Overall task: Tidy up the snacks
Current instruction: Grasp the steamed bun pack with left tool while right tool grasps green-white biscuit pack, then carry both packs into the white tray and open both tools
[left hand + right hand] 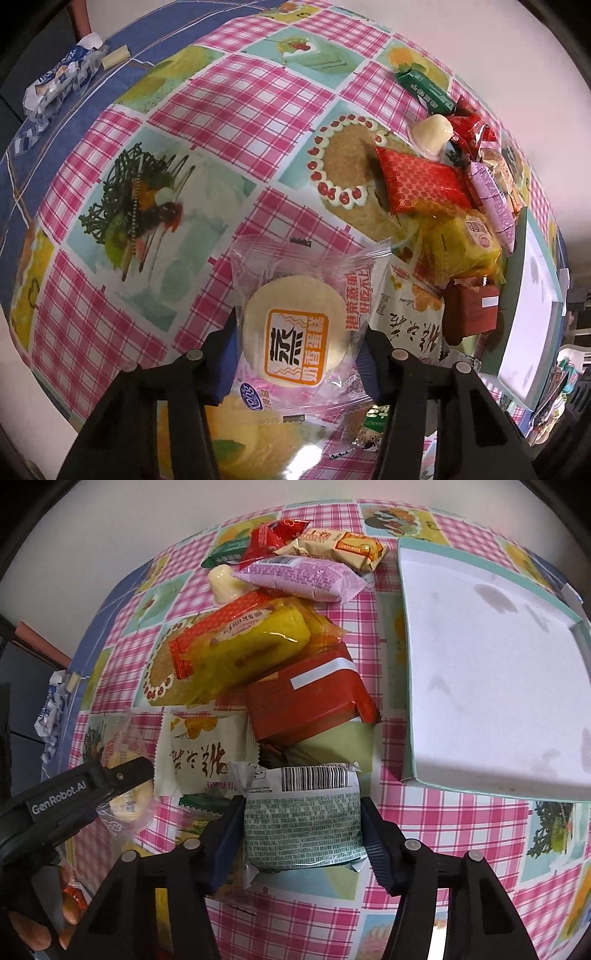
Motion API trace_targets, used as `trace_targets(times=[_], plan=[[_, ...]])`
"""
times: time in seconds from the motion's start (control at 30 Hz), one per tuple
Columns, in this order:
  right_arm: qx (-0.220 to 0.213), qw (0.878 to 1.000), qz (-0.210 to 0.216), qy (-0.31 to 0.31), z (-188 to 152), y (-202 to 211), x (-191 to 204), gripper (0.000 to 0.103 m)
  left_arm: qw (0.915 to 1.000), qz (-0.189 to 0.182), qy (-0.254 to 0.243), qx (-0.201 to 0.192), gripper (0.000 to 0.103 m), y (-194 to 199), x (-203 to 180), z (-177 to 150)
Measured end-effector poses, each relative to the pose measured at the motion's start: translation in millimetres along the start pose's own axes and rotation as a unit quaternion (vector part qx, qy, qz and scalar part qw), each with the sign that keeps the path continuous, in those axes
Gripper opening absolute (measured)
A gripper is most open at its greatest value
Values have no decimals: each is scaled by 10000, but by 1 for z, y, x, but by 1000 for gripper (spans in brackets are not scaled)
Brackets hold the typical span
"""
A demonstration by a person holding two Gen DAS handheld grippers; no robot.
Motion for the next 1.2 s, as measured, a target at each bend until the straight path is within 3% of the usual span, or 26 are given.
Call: trace_targets(times=[0.5,0.73,1.0,1.2], plan=[[-661,9977,88,-89,14,40,-2,62,9974,-114,-291,-649,56,53,-16,15],[-920,9954,-21,-281,25,56,-15,62,9929,-269,-743,-893,56,68,-53,12],[-1341,9781,-943,-1283,47,75,-97,62,9757,-482,-1817,-1122,56,77,-136,-2],[-1374,9647,-1214,-1889,54,81,-148,62,9629,-509,-2369,-1185,56,71,-190,-7]])
Point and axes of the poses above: each gripper's, at about its wrist camera, not at the fingertips, and y roughly against the way its jaws point, x to its left, z to its top, the point moved 2 cm from there along -y, roughly the way its jaws point, and after that the axes turned 8 degrees about -x, right-handed, at the moved point
